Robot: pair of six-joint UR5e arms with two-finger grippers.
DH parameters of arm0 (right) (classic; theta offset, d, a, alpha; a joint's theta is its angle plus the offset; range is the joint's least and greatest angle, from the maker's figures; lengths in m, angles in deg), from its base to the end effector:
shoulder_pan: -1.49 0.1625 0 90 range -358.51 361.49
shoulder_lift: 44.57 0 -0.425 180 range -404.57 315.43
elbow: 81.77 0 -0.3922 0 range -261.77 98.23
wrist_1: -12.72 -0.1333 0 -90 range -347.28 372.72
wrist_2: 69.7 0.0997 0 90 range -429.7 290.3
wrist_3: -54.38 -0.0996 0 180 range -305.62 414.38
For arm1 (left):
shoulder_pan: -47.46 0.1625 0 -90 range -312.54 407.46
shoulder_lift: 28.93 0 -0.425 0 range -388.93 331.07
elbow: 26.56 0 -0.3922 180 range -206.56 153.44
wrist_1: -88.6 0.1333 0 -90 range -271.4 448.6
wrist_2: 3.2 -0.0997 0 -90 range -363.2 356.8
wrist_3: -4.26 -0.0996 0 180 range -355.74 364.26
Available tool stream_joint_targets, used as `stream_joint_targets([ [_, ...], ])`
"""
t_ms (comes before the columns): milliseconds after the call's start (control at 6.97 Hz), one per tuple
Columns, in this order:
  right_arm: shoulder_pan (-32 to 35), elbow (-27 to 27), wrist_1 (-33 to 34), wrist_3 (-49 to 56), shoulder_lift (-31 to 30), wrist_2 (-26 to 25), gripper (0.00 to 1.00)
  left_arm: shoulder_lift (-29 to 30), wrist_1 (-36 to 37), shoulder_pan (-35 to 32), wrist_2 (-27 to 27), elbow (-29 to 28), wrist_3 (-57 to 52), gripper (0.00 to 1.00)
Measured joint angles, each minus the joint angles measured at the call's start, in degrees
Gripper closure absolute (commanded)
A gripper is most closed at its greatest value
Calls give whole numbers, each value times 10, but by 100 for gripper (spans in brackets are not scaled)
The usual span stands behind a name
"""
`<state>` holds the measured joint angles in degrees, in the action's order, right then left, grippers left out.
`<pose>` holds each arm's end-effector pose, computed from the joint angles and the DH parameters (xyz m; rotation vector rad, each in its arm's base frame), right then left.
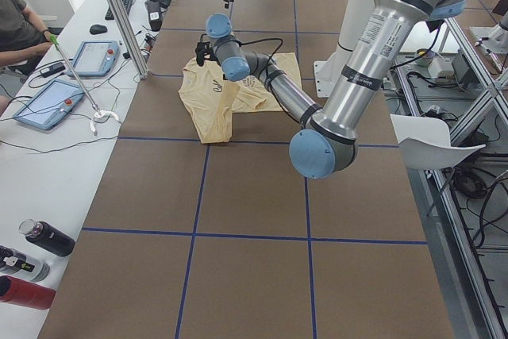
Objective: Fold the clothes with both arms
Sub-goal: 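Carry the sleeve across the shirt front past the first sleeve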
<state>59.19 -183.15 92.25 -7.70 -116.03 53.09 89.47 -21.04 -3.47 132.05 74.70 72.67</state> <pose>-0.2563 -0.5540 0.3690 0.0637 -0.8768 0.2844 0.3392 -0.5171 0.2361 0.0010 1.2032 -0.0405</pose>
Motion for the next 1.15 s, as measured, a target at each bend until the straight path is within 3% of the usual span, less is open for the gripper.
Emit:
stream_joint_targets([
  [430,26,14,0,25,-9,10,5,85,-7,83,-69,-15,114,100],
  [717,27,15,0,27,-9,10,4,138,-22,116,-125,-47,130,100],
  [1148,27,14,-1,26,-8,10,4,155,-23,176,-262,-56,103,100],
])
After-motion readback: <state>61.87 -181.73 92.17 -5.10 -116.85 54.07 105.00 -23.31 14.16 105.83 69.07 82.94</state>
